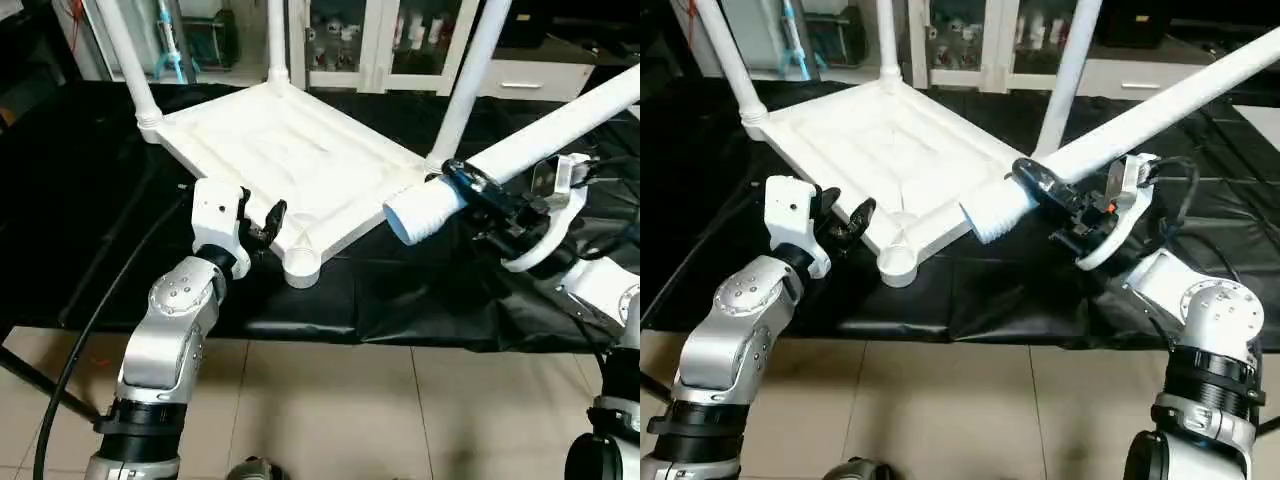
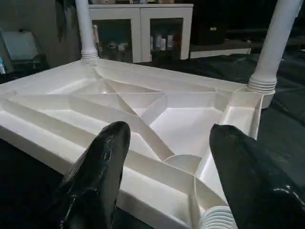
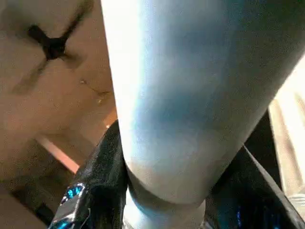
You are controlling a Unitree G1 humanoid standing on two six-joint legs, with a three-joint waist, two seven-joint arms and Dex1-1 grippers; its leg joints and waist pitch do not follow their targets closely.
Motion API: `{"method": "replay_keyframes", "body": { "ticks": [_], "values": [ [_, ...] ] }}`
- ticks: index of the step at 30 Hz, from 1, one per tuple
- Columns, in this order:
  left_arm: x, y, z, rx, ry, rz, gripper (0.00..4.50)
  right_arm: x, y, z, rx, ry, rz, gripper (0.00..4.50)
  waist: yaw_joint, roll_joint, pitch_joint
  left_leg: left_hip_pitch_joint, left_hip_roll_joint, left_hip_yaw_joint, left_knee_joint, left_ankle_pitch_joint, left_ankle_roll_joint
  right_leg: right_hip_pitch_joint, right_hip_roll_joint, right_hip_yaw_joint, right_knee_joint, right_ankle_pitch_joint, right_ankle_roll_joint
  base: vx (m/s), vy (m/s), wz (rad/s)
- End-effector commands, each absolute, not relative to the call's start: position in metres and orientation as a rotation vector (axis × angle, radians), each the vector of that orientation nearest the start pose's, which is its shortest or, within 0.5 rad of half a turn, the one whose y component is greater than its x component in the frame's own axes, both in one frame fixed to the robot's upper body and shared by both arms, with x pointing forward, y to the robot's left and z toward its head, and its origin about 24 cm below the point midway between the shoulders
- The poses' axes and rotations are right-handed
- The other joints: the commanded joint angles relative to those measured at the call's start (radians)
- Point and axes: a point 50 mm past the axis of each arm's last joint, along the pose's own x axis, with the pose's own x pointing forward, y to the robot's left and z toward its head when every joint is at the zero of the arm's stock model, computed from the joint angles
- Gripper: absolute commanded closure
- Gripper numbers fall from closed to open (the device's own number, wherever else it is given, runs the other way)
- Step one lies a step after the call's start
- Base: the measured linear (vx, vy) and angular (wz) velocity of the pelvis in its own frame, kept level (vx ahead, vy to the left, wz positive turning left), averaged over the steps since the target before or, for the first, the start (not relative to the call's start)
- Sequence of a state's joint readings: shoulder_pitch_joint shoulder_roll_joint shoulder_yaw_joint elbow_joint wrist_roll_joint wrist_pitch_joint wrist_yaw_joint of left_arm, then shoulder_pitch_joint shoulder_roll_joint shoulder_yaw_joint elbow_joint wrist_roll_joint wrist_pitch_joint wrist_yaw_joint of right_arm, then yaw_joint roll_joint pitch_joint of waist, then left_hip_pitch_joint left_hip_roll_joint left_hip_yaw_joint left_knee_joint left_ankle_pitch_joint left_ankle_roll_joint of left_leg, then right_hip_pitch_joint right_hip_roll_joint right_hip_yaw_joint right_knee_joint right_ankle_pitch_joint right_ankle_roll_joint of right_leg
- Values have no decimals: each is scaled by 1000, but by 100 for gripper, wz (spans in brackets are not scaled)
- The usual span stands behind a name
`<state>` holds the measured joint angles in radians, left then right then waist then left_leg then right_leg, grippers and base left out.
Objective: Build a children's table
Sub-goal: Move to table
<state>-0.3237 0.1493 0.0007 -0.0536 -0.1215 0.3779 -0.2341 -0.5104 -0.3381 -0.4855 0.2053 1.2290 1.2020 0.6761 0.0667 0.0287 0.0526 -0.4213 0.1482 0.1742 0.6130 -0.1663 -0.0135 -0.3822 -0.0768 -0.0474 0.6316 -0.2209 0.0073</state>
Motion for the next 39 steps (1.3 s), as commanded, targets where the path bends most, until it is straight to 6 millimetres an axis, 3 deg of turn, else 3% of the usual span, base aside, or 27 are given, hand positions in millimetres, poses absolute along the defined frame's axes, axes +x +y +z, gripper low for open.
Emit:
{"method": "replay_keyframes", "body": {
  "ticks": [1, 4, 7, 10, 14, 15, 16, 17, 19, 20, 21, 22, 23, 25, 26, 27, 29, 30, 31, 32, 33, 34, 35, 36, 37, 38, 39],
  "values": [
    [306, 139, 110, 51, 14, -329, 140, 289, -200, 163, 1083, 134, 1123, 264, 4, -13, -70, 36, 79, -30, -81, -164, -3, 26, -78, 37, -79, -108, -192, 0, 0, 0],
    [306, 138, 110, 56, 15, -330, 140, 287, -199, 164, 1065, 137, 1119, 264, 9, -16, -71, 36, 78, -26, -78, -134, 9, 28, -79, 38, -78, -72, -198, 0, 0, 0],
    [305, 142, 110, 72, 9, -297, 140, 296, -189, 151, 676, 162, 864, 264, 18, -20, -71, 37, 84, -25, -78, -113, 10, 26, -81, 38, -76, -66, -180, 0, 0, 0],
    [302, 151, 106, 86, 6, -226, 140, 301, -181, 131, 299, 179, 593, 264, 18, -30, -64, 38, 81, -22, -86, -158, -50, 17, -82, 41, -88, -162, -137, 0, 0, 0],
    [297, 161, 98, 69, 0, -181, 140, 286, -176, 118, 208, 99, 388, 264, 17, -26, -66, 46, 81, -25, -93, -218, -50, 14, -74, 46, -90, -157, -117, 0, 0, 0],
    [297, 162, 98, 66, -2, -181, 140, 285, -175, 117, 210, 96, 386, 264, 17, -26, -63, 53, 83, -23, -97, -264, -50, 13, -72, 46, -96, -189, -108, 0, 0, 0],
    [296, 162, 97, 58, -7, -181, 140, 279, -172, 115, 216, 86, 381, 264, 15, -12, -64, 64, 85, -30, -104, -349, -60, 18, -71, 43, -100, -246, -94, 0, 0, 0],
    [297, 162, 97, 62, -3, -181, 140, 277, -171, 113, 206, 86, 380, 264, 10, -15, -59, 81, 86, -33, -111, -462, -69, 18, -65, 37, -112, -328, -81, 0, 0, 0],
    [299, 160, 96, 65, -2, -178, 140, 273, -167, 107, 147, 85, 397, 264, 2, -3, -48, 100, 82, -37, -118, -587, -78, 22, -56, 26, -129, -429, -70, 0, 0, 0],
    [301, 158, 98, 62, -7, -181, 140, 272, -166, 106, 118, 79, 405, 264, -12, 3, -33, 138, 74, -42, -118, -731, -85, 21, -46, 9, -156, -560, -51, 0, 0, 0],
    [302, 157, 99, 60, -11, -187, 140, 272, -166, 107, 106, 73, 404, 264, -21, -1, -25, 145, 74, -45, -121, -764, -88, 21, -40, 2, -164, -587, -44, 0, 0, 0],
    [303, 155, 99, 58, -14, -192, 140, 273, -166, 106, 94, 65, 399, 264, -34, -1, -26, 146, 73, -51, -124, -785, -92, 43, -41, -8, -165, -590, -36, 0, 0, 0],
    [304, 154, 100, 57, -16, -195, 140, 273, -166, 106, 74, 57, 390, 264, -47, 3, -24, 148, 72, -54, -128, -798, -91, 52, -44, -11, -166, -579, -40, 0, 0, 0],
    [304, 154, 101, 58, -18, -195, 140, 274, -166, 105, 43, 50, 387, 264, -61, 3, -32, 134, 70, -58, -132, -755, -82, 74, -50, -8, -163, -538, -50, 31, 16, -8],
    [305, 154, 101, 56, -20, -194, 140, 274, -166, 104, 22, 47, 385, 264, -69, -1, -36, 108, 64, -53, -132, -678, -62, 99, -58, -2, -164, -509, -56, 93, 25, -22],
    [305, 153, 101, 56, -20, -193, 140, 274, -166, 104, 16, 46, 384, 264, -71, -3, -47, 92, 56, -41, -128, -563, -28, 119, -63, 9, -165, -460, -75, 108, 11, -14],
    [303, 153, 100, 57, -20, -193, 140, 275, -166, 103, 4, 38, 381, 264, -79, -3, -66, 75, 46, -25, -110, -346, 52, 142, -58, 14, -151, -298, -144, 128, 1, -9],
    [303, 154, 99, 59, -18, -194, 140, 276, -164, 102, -14, 34, 396, 264, -83, -3, -74, 76, 43, -23, -101, -258, 99, 146, -52, 7, -142, -219, -172, 103, -11, -1],
    [303, 154, 99, 59, -18, -194, 140, 276, -163, 102, -21, 32, 401, 264, -83, -3, -74, 76, 43, -23, -101, -258, 99, 146, -52, 7, -142, -219, -172, 140, -12, 3],
    [302, 154, 98, 64, -17, -195, 140, 276, -160, 101, -37, 27, 418, 264, -83, 2, -87, 93, 40, -26, -85, -117, 183, 143, -37, -2, -116, -60, -206, 140, -12, 3],
    [302, 154, 98, 64, -17, -195, 140, 276, -160, 101, -37, 27, 418, 264, -83, 2, -87, 93, 40, -26, -85, -117, 183, 143, -37, -2, -116, -60, -206, 171, -10, 6],
    [302, 154, 98, 69, -16, -197, 140, 276, -157, 101, -44, 24, 435, 264, -93, 7, -90, 132, 53, -52, -74, 27, 314, 111, -15, -19, -75, 62, -202, 161, -14, 9],
    [302, 154, 98, 72, -15, -196, 140, 276, -154, 100, -50, 21, 452, 264, -98, 9, -89, 180, 74, -77, -60, 94, 406, 64, -12, -23, -46, 70, -177, 161, -14, 9],
    [302, 154, 98, 72, -15, -196, 140, 276, -154, 100, -51, 21, 453, 264, -107, 2, -87, 196, 84, -90, -55, 114, 442, 43, -17, -21, -33, 64, -161, 135, -30, 10],
    [302, 153, 98, 74, -15, -196, 140, 276, -153, 100, -52, 21, 457, 264, -108, -6, -89, 203, 88, -100, -45, 148, 467, 35, -24, -14, -23, 69, -142, 125, -44, 9],
    [301, 153, 98, 75, -15, -196, 140, 276, -153, 99, -55, 20, 460, 264, -80, -24, -77, 120, 20, -46, -14, 98, 446, 105, -45, 27, -45, 164, -146, 125, -44, 9],
    [301, 153, 98, 75, -16, -196, 140, 276, -153, 99, -55, 19, 460, 264, -66, -39, -80, 45, -35, -21, 19, 73, 409, 182, -38, 58, -57, 242, -148, 122, -29, 12]
  ]
}}
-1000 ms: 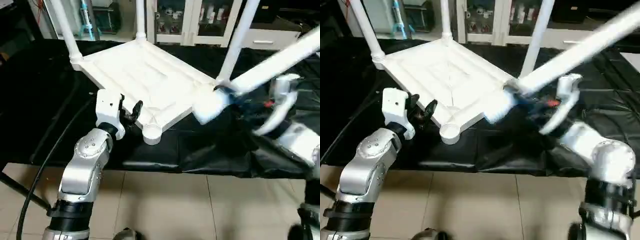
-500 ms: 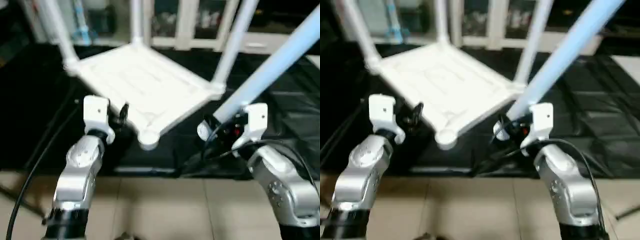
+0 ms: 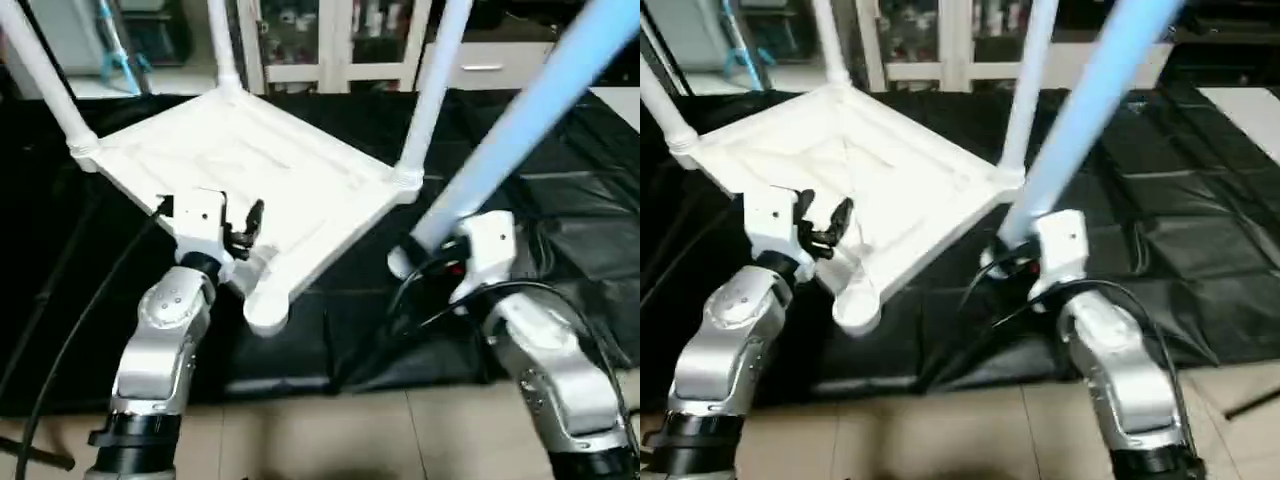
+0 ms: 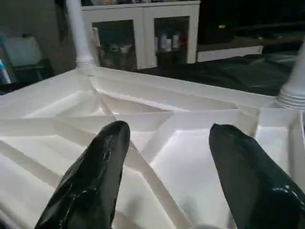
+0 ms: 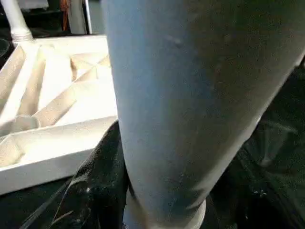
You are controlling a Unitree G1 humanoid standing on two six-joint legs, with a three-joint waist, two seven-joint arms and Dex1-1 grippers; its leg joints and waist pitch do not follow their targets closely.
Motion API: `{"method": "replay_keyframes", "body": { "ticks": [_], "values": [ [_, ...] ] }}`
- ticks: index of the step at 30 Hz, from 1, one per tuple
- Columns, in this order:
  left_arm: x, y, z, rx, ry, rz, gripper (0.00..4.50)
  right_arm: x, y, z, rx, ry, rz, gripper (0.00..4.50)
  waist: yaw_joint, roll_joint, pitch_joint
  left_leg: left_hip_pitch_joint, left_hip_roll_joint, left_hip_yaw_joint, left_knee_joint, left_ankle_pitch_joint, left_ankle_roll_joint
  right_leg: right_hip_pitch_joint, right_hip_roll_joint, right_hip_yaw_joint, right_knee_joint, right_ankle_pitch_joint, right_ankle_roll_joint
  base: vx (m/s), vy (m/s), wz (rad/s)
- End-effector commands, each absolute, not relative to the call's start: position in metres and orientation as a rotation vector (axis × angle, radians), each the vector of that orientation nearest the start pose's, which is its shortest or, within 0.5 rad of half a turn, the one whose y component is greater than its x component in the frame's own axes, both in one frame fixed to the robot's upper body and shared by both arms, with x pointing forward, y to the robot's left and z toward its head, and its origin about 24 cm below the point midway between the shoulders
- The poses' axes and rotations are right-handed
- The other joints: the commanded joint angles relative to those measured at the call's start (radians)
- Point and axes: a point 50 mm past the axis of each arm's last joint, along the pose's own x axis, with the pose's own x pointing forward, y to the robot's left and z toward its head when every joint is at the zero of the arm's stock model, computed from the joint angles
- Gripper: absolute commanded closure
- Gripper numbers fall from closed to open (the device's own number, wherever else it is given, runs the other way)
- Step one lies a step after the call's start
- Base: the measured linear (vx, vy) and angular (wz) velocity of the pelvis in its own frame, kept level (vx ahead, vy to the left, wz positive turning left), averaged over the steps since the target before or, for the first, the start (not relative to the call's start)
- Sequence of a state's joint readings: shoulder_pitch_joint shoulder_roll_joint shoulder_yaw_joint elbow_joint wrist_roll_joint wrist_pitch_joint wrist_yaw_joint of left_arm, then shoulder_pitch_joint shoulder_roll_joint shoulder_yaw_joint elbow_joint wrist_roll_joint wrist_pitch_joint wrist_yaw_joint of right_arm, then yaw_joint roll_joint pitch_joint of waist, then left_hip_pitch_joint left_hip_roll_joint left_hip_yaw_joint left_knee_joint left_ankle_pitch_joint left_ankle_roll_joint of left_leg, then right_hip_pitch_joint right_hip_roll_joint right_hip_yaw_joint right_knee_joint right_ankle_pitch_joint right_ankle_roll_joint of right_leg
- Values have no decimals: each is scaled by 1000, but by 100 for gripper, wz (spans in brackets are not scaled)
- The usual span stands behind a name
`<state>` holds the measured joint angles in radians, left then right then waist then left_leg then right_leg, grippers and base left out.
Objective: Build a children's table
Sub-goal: Move to table
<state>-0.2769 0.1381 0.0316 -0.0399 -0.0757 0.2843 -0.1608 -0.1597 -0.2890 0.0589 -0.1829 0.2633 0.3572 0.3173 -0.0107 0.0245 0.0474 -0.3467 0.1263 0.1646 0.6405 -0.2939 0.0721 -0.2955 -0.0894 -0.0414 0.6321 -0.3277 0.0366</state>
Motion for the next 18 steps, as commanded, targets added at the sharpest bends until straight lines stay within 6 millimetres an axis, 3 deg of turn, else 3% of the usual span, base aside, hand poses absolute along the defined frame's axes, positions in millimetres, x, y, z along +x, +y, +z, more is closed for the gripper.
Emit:
{"method": "replay_keyframes", "body": {
  "ticks": [1, 2, 3, 4, 5, 6, 7, 8, 9, 10, 11, 12, 13, 14, 15, 16, 17, 18],
  "values": [
    [301, 153, 98, 75, -16, -195, 140, 277, -153, 99, -57, 18, 460, 264, 49, -27, -82, -93, -6, -16, 24, 125, 226, 149, -84, 103, -86, 405, -191, 107, -1, 22],
    [301, 153, 98, 76, -16, -194, 140, 277, -154, 99, -59, 17, 461, 264, 47, -8, -76, -96, 21, -34, -2, 135, 139, 147, -48, 78, -63, 474, -187, 107, -1, 22],
    [301, 153, 97, 75, -16, -195, 140, 278, -154, 98, -60, 16, 461, 264, 42, 11, -78, -58, 32, -42, -28, 181, 118, 126, -2, 41, -38, 484, -155, 153, -30, 26],
    [301, 152, 97, 75, -16, -196, 140, 278, -154, 98, -62, 15, 462, 264, 23, 31, -88, 50, 67, -81, -44, 268, 153, 48, 40, -4, 10, 446, -116, 177, -109, 5],
    [300, 152, 97, 75, -16, -196, 140, 278, -154, 98, -63, 15, 462, 264, -50, 29, -112, 257, 219, -243, -36, 687, 484, -196, -8, -19, 119, -50, 65, 177, -109, 5],
    [301, 152, 97, 74, -15, -196, 140, 278, -154, 98, -64, 15, 462, 264, -36, 21, -104, 227, 213, -234, -34, 790, 502, -212, -20, -9, 136, -46, 102, 81, -130, -19],
    [301, 152, 97, 75, -14, -197, 140, 279, -154, 97, -66, 15, 465, 264, -19, 7, -69, 118, 158, -142, -75, 680, 443, -191, -23, 3, 132, 75, 77, 17, -75, -16],
    [301, 152, 97, 76, -14, -197, 140, 279, -153, 97, -71, 13, 470, 264, 2, -33, -67, 97, 53, -60, -52, 367, 310, -149, -19, 24, 1, 246, -29, 17, -75, -16],
    [301, 152, 97, 76, -14, -197, 140, 279, -153, 97, -71, 13, 470, 264, 2, -33, -67, 97, 53, -60, -52, 367, 310, -149, -19, 24, 1, 246, -29, 43, -59, 3],
    [301, 152, 97, 78, -13, -197, 140, 279, -153, 98, -71, 11, 473, 264, 45, -92, -61, -18, -62, -32, 82, -85, 145, 16, -126, 177, -118, -106, -62, 80, -52, 0],
    [301, 155, 97, 66, -11, -193, 140, 279, -153, 98, -62, 9, 467, 264, 45, -87, -63, -59, -37, -67, 120, -28, 43, 58, -142, 166, -105, -246, -127, 80, -52, 0],
    [301, 155, 97, 63, -11, -192, 140, 279, -153, 98, -59, 9, 466, 264, 51, -74, -58, -55, -35, -77, 118, 4, 3, 46, -135, 156, -108, -263, -145, 60, -30, -5],
    [301, 157, 97, 57, -9, -193, 140, 279, -153, 98, -56, 7, 465, 264, 42, -61, -42, -68, -11, -88, 110, 53, -43, 42, -151, 141, -120, -253, -225, 0, 0, 0],
    [301, 165, 95, 131, 13, -211, 140, 279, -154, 98, -58, 5, 464, 264, 36, -43, -31, -62, 22, -96, 50, 127, -66, 9, -134, 92, -126, -205, -283, 0, 0, 0],
    [301, 165, 95, 131, 13, -211, 140, 279, -154, 98, -58, 5, 464, 264, 35, -19, -41, -52, 35, -96, -2, 166, -70, 1, -97, 60, -110, -169, -278, 0, 0, 0],
    [299, 176, 93, 198, 39, -229, 140, 279, -155, 98, -64, 6, 464, 264, 14, 1, -34, -57, 64, -94, -86, 152, -39, -4, -30, 14, -85, -81, -232, 48, 89, -9],
    [299, 180, 93, 214, 49, -234, 140, 279, -156, 98, -66, 7, 465, 264, 6, 23, -60, -14, 102, -118, -70, 189, -32, -33, -10, 9, -37, 113, -209, 48, 89, -9],
    [298, 186, 93, 241, 63, -238, 140, 279, -156, 98, -68, 7, 466, 264, 5, 41, -78, 9, 103, -128, -55, 284, -23, -41, -16, 8, -21, 235, -214, 76, 111, -7]
  ]
}}
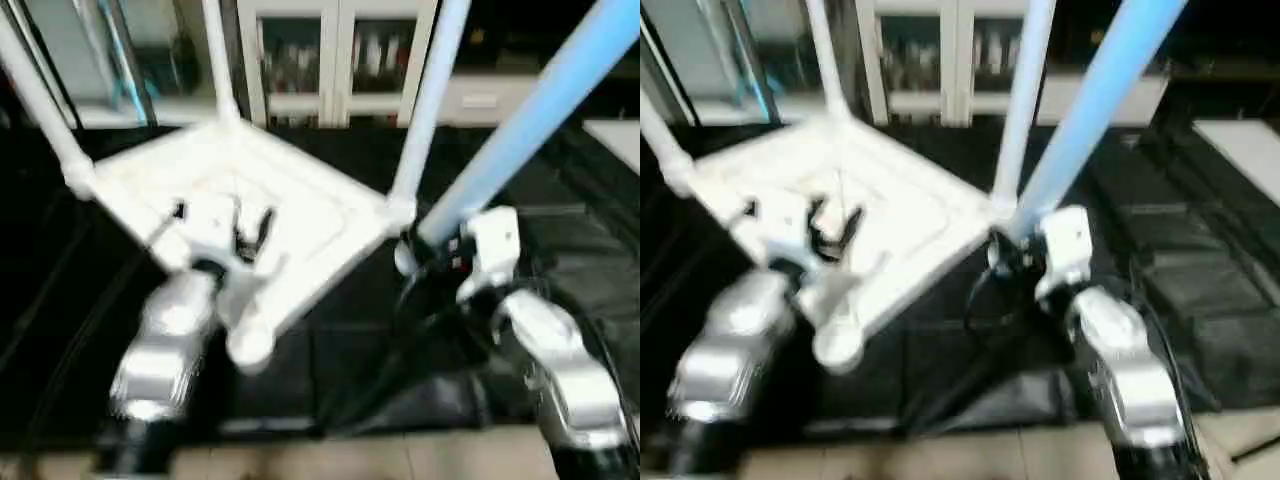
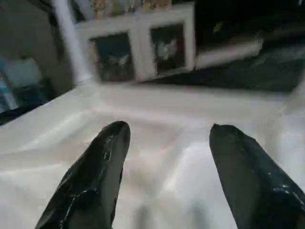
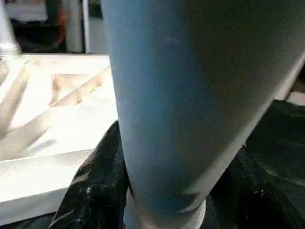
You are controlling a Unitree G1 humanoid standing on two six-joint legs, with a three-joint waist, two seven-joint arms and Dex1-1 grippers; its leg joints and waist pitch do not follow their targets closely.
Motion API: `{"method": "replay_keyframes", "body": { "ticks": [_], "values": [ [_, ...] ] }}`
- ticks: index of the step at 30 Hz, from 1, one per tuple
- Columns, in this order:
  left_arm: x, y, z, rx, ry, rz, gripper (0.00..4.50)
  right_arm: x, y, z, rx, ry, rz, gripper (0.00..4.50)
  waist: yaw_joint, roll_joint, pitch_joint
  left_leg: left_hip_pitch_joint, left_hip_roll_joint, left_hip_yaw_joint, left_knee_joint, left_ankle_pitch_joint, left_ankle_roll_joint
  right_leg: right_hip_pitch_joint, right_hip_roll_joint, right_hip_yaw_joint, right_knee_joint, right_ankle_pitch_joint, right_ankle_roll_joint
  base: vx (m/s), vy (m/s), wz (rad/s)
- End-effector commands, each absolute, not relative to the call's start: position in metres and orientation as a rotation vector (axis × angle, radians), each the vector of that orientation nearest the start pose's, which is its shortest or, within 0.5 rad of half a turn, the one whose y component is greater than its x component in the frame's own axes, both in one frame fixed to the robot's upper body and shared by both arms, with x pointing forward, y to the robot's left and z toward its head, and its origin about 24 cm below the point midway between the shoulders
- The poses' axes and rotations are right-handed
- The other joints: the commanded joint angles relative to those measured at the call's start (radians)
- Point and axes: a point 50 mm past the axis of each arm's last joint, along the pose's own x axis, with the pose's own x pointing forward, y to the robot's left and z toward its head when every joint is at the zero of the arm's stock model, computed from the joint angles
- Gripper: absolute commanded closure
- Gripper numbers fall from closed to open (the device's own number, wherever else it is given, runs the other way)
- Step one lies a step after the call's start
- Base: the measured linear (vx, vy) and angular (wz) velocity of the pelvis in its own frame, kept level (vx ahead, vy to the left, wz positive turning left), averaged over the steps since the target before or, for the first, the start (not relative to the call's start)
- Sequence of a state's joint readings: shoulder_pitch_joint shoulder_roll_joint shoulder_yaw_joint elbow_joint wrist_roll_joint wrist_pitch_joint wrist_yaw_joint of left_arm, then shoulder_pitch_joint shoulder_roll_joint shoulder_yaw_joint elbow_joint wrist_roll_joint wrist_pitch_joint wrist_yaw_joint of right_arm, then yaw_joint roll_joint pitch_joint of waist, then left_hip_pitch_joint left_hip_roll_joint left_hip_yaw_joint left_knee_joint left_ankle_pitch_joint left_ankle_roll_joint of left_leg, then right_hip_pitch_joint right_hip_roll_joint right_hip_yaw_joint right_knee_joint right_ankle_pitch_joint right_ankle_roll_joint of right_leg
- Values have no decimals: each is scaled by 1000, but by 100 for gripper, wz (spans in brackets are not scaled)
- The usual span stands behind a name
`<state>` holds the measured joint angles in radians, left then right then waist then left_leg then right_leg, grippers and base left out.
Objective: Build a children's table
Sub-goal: Move to table
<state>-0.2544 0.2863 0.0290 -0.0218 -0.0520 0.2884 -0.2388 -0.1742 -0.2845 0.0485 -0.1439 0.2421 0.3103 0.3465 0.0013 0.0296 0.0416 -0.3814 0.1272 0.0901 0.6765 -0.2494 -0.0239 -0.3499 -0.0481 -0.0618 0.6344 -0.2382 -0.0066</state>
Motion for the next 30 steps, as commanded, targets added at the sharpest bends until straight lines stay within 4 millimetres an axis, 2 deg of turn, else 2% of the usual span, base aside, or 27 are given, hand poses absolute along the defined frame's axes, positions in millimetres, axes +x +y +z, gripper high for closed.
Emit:
{"method": "replay_keyframes", "body": {
  "ticks": [1, 2, 3, 4, 5, 6, 7, 8, 9, 10, 11, 13, 14, 16, 17, 19, 21, 24, 27, 28, 29, 30],
  "values": [
    [297, 194, 92, 273, 90, -235, 140, 279, -157, 98, -71, 7, 467, 264, -3, 32, -75, 43, 97, -53, -76, 438, 84, 3, -59, 28, -18, 288, -177, 46, 95, 2],
    [295, 204, 90, 329, 121, -223, 140, 279, -158, 98, -75, 7, 468, 264, 3, 22, -74, 37, 86, -39, -72, 467, 73, 3, -64, 33, -26, 308, -179, 46, 95, 2],
    [295, 204, 90, 329, 121, -223, 140, 279, -158, 98, -75, 7, 468, 264, 3, 22, -74, 37, 86, -39, -72, 467, 73, 3, -64, 33, -26, 308, -179, -9, 80, 3],
    [289, 229, 88, 431, 203, -199, 140, 278, -160, 98, -79, 8, 468, 264, 10, 18, -67, 20, 75, -24, -90, 284, 48, 16, -81, 37, -38, 248, -202, 0, 0, 0],
    [286, 241, 87, 472, 254, -194, 140, 278, -160, 98, -80, 9, 467, 264, 7, 19, -58, 11, 75, -20, -108, 101, 29, 21, -88, 40, -43, 166, -213, 0, 0, 0],
    [283, 248, 86, 493, 287, -193, 140, 278, -161, 99, -80, 9, 466, 264, 7, 20, -53, 10, 76, -22, -117, 1, 13, 21, -91, 42, -46, 115, -217, -50, 11, -2],
    [282, 250, 86, 496, 306, -191, 140, 278, -161, 98, -81, 10, 467, 264, 2, 18, -46, 15, 80, -19, -129, -172, -22, 17, -97, 49, -58, 12, -219, 0, 0, 0],
    [278, 254, 83, 509, 369, -205, 140, 278, -161, 99, -84, 12, 471, 264, 2, 8, -37, 23, 82, -14, -139, -308, -47, 8, -102, 56, -71, -107, -215, -56, -14, 2],
    [276, 255, 82, 514, 396, -217, 140, 278, -161, 99, -86, 13, 473, 264, 2, 8, -37, 23, 82, -14, -139, -308, -47, 8, -102, 56, -71, -107, -215, -53, -26, 6],
    [273, 254, 81, 521, 433, -245, 140, 278, -161, 98, -89, 17, 478, 264, 2, 6, -27, 33, 84, -6, -144, -433, -74, -6, -109, 63, -88, -292, -184, -80, -38, 9],
    [272, 252, 80, 522, 451, -263, 140, 278, -161, 98, -91, 18, 482, 264, 5, 3, -30, 39, 85, -3, -144, -446, -78, -12, -113, 67, -97, -343, -167, -51, -26, 6],
    [263, 234, 70, 474, 541, -408, 140, 278, -160, 98, -105, 24, 502, 264, 8, 3, -35, 37, 88, -1, -147, -401, -74, -10, -114, 69, -91, -302, -169, 0, 0, 0],
    [261, 221, 66, 435, 548, -484, 140, 278, -160, 98, -108, 25, 507, 264, 10, 3, -34, 30, 90, 3, -151, -351, -63, -8, -111, 70, -89, -260, -174, 0, 0, 0],
    [260, 206, 63, 388, 550, -564, 140, 279, -160, 98, -113, 26, 512, 264, 15, 0, -36, 32, 89, 17, -149, -313, -47, -12, -111, 74, -89, -239, -184, 0, 0, 0],
    [260, 195, 60, 360, 551, -614, 140, 279, -160, 98, -116, 25, 512, 264, 15, 2, -37, 26, 89, 20, -149, -293, -42, -8, -111, 73, -89, -236, -185, 0, 0, 0],
    [262, 186, 58, 339, 549, -652, 140, 280, -159, 99, -116, 23, 512, 264, 13, 0, -38, 22, 88, 24, -151, -294, -38, -8, -106, 70, -89, -233, -180, 0, 0, 0],
    [269, 168, 57, 294, 523, -718, 140, 281, -160, 101, -114, 19, 511, 264, 13, -4, -41, 25, 89, 27, -150, -300, -37, -10, -105, 71, -91, -240, -173, 0, 0, 0],
    [274, 146, 59, 233, 511, -805, 140, 281, -161, 102, -116, 18, 510, 264, 23, 0, -42, 26, 91, 31, -149, -269, -34, -13, -105, 72, -92, -222, -173, 0, 0, 0],
    [277, 132, 55, 229, 517, -843, 140, 281, -162, 102, -117, 16, 503, 264, 23, -2, -46, 19, 93, 33, -151, -239, -34, -6, -101, 69, -84, -148, -179, 0, 0, 0],
    [279, 130, 53, 235, 514, -842, 140, 282, -162, 103, -118, 15, 501, 264, 21, 1, -47, 19, 91, 36, -150, -227, -31, -5, -100, 69, -85, -125, -179, 0, 0, 0],
    [285, 117, 51, 248, 477, -845, 140, 281, -163, 104, -117, 12, 493, 264, 19, 0, -49, 16, 91, 37, -148, -205, -22, -1, -101, 70, -85, -97, -182, 0, 0, 0],
    [285, 117, 51, 248, 477, -845, 140, 281, -163, 104, -117, 12, 493, 264, 20, -1, -51, 18, 92, 39, -146, -193, -17, -2, -101, 71, -85, -81, -185, 0, 0, 0]
  ]
}}
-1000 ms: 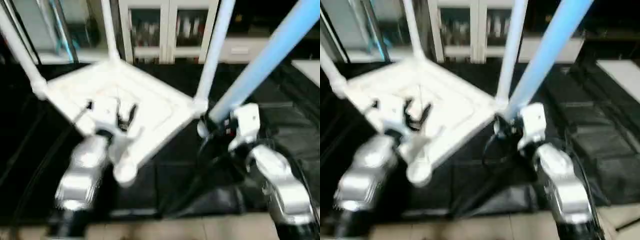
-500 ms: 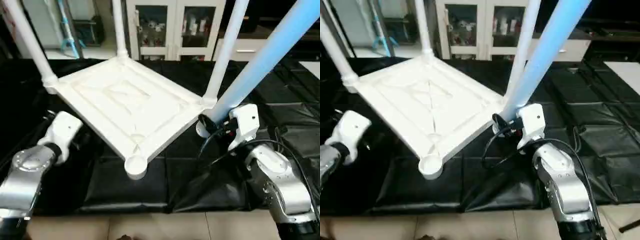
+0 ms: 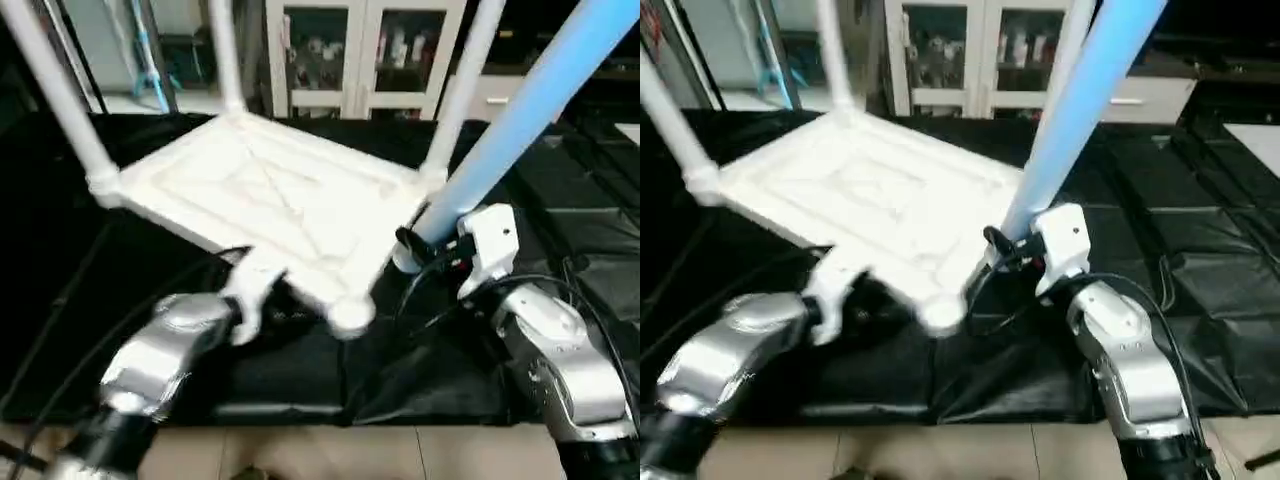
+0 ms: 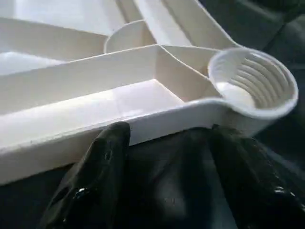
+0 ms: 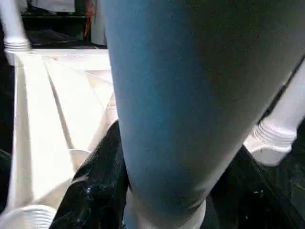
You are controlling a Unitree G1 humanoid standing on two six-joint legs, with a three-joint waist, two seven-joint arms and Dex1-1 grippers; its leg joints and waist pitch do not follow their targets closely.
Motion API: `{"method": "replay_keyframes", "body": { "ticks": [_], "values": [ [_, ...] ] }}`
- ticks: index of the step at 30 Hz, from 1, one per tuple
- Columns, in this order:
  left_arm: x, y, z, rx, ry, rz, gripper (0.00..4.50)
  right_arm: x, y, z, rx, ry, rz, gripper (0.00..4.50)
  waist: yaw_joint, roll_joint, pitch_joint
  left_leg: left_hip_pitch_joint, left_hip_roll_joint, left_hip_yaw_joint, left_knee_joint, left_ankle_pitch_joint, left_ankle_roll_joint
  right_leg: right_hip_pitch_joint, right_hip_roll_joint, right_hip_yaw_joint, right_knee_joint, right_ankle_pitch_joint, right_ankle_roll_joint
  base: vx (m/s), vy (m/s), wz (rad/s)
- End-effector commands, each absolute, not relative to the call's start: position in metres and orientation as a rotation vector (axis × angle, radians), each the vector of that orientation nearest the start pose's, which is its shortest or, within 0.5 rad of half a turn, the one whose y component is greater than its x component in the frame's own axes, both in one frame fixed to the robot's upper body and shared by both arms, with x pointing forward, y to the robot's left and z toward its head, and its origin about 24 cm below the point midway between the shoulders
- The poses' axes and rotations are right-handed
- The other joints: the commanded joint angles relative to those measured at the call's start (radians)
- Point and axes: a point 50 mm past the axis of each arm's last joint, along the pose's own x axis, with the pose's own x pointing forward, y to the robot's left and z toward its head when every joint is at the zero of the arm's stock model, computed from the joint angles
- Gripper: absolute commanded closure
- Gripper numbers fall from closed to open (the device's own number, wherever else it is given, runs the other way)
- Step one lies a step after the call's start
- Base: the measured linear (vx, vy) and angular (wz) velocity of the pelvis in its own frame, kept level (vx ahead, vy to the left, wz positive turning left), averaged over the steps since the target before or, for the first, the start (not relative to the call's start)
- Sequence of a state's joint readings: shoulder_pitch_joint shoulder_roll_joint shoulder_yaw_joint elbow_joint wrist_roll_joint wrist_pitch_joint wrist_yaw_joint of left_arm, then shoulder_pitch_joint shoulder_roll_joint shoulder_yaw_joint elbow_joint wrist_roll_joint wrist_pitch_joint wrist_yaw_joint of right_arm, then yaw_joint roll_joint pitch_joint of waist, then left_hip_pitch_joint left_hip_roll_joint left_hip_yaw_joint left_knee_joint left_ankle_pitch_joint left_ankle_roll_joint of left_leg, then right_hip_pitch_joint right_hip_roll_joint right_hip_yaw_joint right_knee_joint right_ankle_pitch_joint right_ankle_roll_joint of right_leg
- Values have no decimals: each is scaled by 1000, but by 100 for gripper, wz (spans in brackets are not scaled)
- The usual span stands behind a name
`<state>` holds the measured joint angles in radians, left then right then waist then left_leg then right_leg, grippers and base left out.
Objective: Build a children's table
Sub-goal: Move to table
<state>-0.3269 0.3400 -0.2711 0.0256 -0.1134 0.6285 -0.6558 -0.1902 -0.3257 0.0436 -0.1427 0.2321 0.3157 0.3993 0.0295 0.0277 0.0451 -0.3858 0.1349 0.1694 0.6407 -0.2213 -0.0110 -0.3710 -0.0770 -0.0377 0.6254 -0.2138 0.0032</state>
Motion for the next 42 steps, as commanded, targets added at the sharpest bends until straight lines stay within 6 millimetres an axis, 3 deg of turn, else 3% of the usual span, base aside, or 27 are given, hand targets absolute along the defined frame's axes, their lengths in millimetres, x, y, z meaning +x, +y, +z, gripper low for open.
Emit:
{"method": "replay_keyframes", "body": {
  "ticks": [1, 7, 15, 16, 18, 19, 20, 21, 22, 25, 26, 27, 28, 29, 30, 31, 32, 33, 34, 35, 36, 37, 38, 39, 40, 41, 42],
  "values": [
    [287, 112, 51, 244, 465, -842, 140, 281, -163, 104, -116, 11, 492, 264, -7, 1, -55, 19, 86, -41, -109, -198, -19, 25, -76, 47, -72, -74, -203, 0, 0, 0],
    [295, 96, 71, 197, 265, -801, 140, 279, -168, 106, -101, 11, 454, 264, -5, 9, -56, 22, 90, -37, -107, -175, 12, 28, -77, 45, -76, -35, -229, 0, 0, 0],
    [306, 153, 90, 57, 70, -317, 140, 278, -167, 103, -88, 6, 389, 264, -19, -2, -54, 19, 89, -35, -107, -174, 39, 31, -74, 42, -81, -58, -234, 0, 0, 0],
    [307, 157, 91, 53, 65, -263, 140, 279, -165, 102, -87, 6, 376, 264, -14, -9, -46, -35, 64, -80, -124, -163, 103, 62, -80, -8, -63, -40, -235, 0, 0, 0],
    [309, 160, 92, 53, 58, -204, 140, 281, -164, 101, -79, 5, 359, 264, -42, 30, -67, 12, 85, -148, -123, -203, 157, 42, -40, -55, -47, -12, -235, -6, -14, 24],
    [311, 159, 93, 56, 54, -185, 140, 283, -164, 102, -72, 3, 349, 264, -67, 47, -60, 18, 112, -217, -141, -187, 203, 33, -4, -70, -2, -39, -235, -21, -60, 75],
    [314, 157, 93, 58, 49, -164, 140, 284, -164, 102, -65, 3, 341, 264, -76, 53, -53, 43, 135, -281, -159, -204, 232, -1, 17, -63, 47, -157, -208, 18, -53, 58],
    [314, 157, 93, 58, 49, -164, 140, 284, -164, 102, -65, 3, 341, 264, -76, 53, -53, 43, 135, -281, -159, -204, 232, -1, 17, -63, 47, -157, -208, -10, -95, 59],
    [316, 156, 94, 57, 41, -158, 140, 285, -165, 102, -66, 5, 340, 264, -74, 39, -50, 47, 127, -335, -181, -266, 229, -27, 28, -26, 94, -224, -182, -14, -154, 65],
    [318, 154, 97, 65, 24, -151, 140, 287, -167, 102, -66, 8, 336, 264, -61, 3, -56, 17, 25, -339, -179, -323, 202, 5, 3, 26, 19, -181, -323, -20, -209, 65],
    [319, 152, 98, 68, 22, -153, 140, 288, -169, 102, -66, 10, 330, 264, -19, -42, -65, -67, -91, -191, 34, -224, 151, 83, -98, 29, -139, -225, -558, -13, -257, 64],
    [319, 152, 98, 72, 21, -156, 140, 288, -170, 101, -67, 11, 327, 264, -1, -41, -58, -71, -80, -106, 149, -184, 133, 82, -141, 14, -170, -269, -573, -8, -248, 59],
    [319, 151, 99, 80, 18, -162, 140, 289, -171, 101, -69, 14, 320, 264, -3, -37, -40, -101, -41, -65, 190, -149, 106, 91, -144, -15, -152, -294, -474, -33, -233, 51],
    [319, 150, 99, 83, 17, -163, 140, 289, -171, 101, -73, 14, 313, 264, 0, -36, -38, -87, -13, -42, 182, -160, 91, 89, -153, -55, -157, -312, -396, -33, -233, 51],
    [319, 150, 99, 83, 18, -164, 140, 289, -172, 101, -75, 14, 307, 264, 1, -29, -48, -70, 0, -41, 149, -190, 92, 93, -139, -45, -158, -292, -369, -13, -215, 52],
    [319, 150, 99, 82, 18, -167, 140, 289, -173, 100, -55, 22, 289, 264, -8, 13, -72, -15, 31, -47, 43, -179, 114, 89, -55, -52, -150, -198, -267, 3, -209, 54],
    [318, 150, 99, 77, 15, -168, 140, 288, -173, 99, -34, 30, 276, 264, -13, 58, -103, 121, 285, -212, -68, 77, 240, 6, 1, -113, 3, -84, -87, 3, -209, 54],
    [319, 151, 99, 76, 23, -161, 140, 288, -173, 97, -37, 48, 268, 264, -23, 59, -109, 162, 390, -255, -82, 279, 307, -72, -21, -82, 88, -170, -15, 17, -210, 31],
    [319, 152, 99, 60, 16, -162, 140, 285, -171, 95, -64, 61, 288, 264, -44, 35, -111, 173, 351, -249, -34, 708, 421, -144, -58, -28, 179, -174, 19, 25, -196, 1],
    [319, 152, 97, 42, 27, -164, 140, 283, -168, 94, -72, 60, 308, 264, -21, 25, -104, 179, 281, -226, 9, 1033, 532, -190, -84, 43, 159, -52, 11, 25, -196, 1],
    [319, 152, 97, 42, 27, -164, 140, 283, -168, 94, -72, 60, 308, 264, -27, 16, -92, 130, 220, -177, 13, 1061, 541, -168, -78, 61, 126, 50, 24, -82, -42, -6],
    [318, 152, 97, 49, 28, -169, 140, 283, -168, 93, -69, 58, 308, 264, 5, -30, -82, 10, 22, -40, 41, 749, 417, -69, -53, 68, -25, 322, 37, -170, 49, 3],
    [318, 152, 97, 56, 28, -173, 140, 282, -167, 93, -66, 58, 307, 264, 6, -78, -86, -29, -36, -33, 54, 321, 296, -16, -80, 94, -45, 322, 92, -170, 49, 3],
    [318, 151, 98, 60, 19, -181, 140, 282, -167, 92, -64, 65, 303, 264, 32, -69, -85, -41, -20, -43, 43, 183, 214, 1, -109, 104, -51, 287, 128, -110, -118, 4],
    [318, 151, 98, 60, 19, -181, 140, 282, -167, 92, -64, 65, 303, 264, 34, -66, -88, -29, -7, -41, 9, 47, 81, 3, -86, 88, -53, 203, 213, -72, -206, -11],
    [316, 149, 99, 37, 7, -198, 140, 282, -164, 90, -29, 73, 305, 264, 22, -51, -90, -17, -1, -21, -12, 8, -16, 4, -42, 102, -60, 134, 248, -72, -206, -11],
    [316, 149, 99, 37, 7, -198, 140, 282, -164, 90, -29, 73, 305, 264, 23, -53, -82, -15, 0, -15, -21, -64, -56, 5, -26, 101, -63, 29, 236, -88, -154, -33]
  ]
}}
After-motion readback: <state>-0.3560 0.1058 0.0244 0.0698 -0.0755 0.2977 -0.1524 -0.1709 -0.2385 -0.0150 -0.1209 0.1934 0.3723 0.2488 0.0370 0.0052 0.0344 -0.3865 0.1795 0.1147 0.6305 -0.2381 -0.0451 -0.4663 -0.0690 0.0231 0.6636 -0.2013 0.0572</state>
